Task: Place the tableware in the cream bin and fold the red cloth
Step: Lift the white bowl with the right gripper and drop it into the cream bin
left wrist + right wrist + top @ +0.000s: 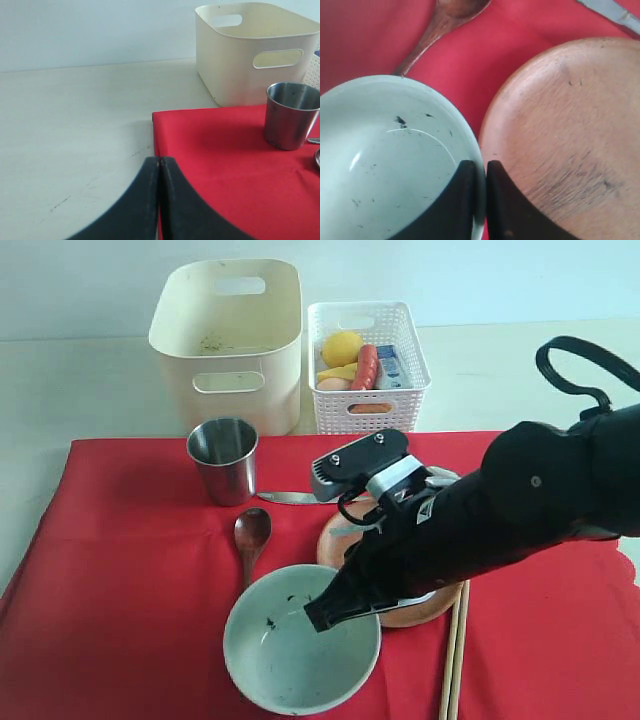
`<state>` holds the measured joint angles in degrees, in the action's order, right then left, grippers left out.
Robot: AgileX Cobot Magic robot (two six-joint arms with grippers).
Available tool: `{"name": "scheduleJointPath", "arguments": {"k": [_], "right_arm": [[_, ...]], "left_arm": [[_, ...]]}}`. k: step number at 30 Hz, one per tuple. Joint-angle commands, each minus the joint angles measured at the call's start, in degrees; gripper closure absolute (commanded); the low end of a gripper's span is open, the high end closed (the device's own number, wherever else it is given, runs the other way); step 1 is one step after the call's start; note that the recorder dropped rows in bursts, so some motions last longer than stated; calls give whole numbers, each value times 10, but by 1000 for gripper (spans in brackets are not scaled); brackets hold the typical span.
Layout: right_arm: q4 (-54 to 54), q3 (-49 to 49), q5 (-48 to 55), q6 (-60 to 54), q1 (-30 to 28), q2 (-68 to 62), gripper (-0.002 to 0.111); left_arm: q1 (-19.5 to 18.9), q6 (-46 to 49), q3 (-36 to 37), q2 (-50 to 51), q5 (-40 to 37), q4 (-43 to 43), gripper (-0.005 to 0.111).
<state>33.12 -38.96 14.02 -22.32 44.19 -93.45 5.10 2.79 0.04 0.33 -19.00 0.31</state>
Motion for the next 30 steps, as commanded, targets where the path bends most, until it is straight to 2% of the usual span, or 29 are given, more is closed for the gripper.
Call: {"name": "scheduleJointPath", "arguments": {"k": [1, 5, 13, 25, 30], "right_arm": [[-4, 3, 5, -7, 1, 34, 104], [-5, 3, 8, -7, 1, 61, 108], [-5, 2, -9, -21, 1, 75, 108], [-7, -72, -21, -46, 1, 75, 108], [-20, -107, -67, -46, 0, 75, 108]], "left_arm": [[-1, 0, 0, -3, 5, -3, 104], [-1, 0, 0, -3, 5, -3, 104], [-1, 0, 0, -3, 5, -3, 104], [-1, 0, 0, -3, 5, -3, 104], [-1, 0, 0, -3, 5, -3, 104]]}}
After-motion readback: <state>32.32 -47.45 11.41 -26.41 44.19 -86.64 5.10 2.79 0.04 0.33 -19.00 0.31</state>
